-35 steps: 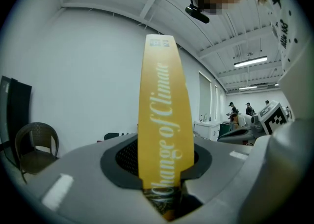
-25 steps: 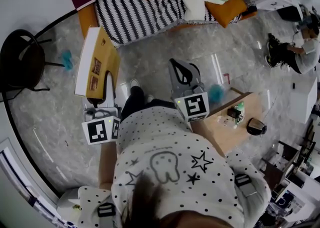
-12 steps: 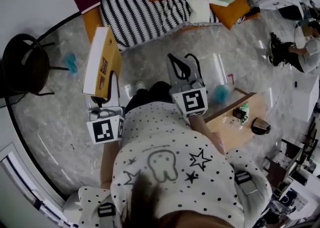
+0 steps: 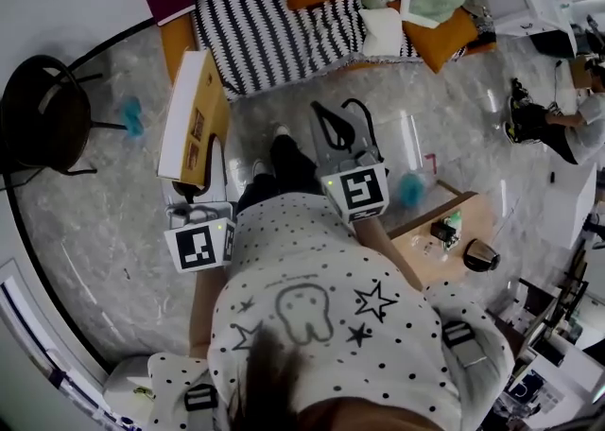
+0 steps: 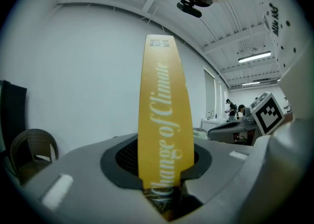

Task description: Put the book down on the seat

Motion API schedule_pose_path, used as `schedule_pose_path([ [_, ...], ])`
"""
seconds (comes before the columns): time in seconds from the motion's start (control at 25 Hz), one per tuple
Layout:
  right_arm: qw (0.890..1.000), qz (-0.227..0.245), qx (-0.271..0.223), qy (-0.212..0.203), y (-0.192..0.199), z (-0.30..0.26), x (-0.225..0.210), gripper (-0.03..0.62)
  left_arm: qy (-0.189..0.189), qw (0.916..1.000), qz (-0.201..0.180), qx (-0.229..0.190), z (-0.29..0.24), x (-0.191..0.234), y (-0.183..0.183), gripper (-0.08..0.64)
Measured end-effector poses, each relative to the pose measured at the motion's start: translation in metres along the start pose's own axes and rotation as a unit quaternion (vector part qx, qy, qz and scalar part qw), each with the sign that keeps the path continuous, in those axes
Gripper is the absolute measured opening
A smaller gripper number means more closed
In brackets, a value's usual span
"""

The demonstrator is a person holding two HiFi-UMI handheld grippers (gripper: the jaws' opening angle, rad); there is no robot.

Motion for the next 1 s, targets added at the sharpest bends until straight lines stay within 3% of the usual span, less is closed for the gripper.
schedule_pose_path([
  [0.44,0.998,0.000,-0.014,-0.062,-0.001,-0.061,-0.040,-0.003,-0.074,0.9967,0.028,-0.017,-0.039,0.009,-0.014,0.144],
  [0.64,0.997,-0.003,-0.017,-0.071,0.006,-0.077,-0.061,-0.003,-0.097,0.9945,0.033,-0.018,-0.060,0.009,-0.012,0.144],
  [1.0,0.997,-0.007,-0.027,-0.070,0.022,-0.094,-0.112,-0.003,-0.105,0.9934,0.038,-0.027,-0.110,-0.012,-0.009,0.144],
])
Point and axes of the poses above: the fingertips, and each gripper's own axes: z backward along the fingers, x to its left, y out of its underside, the point moved 2 cm from there along z, backward along the fingers, and after that the axes turned 12 degrees about z, right-handed, at the moved point
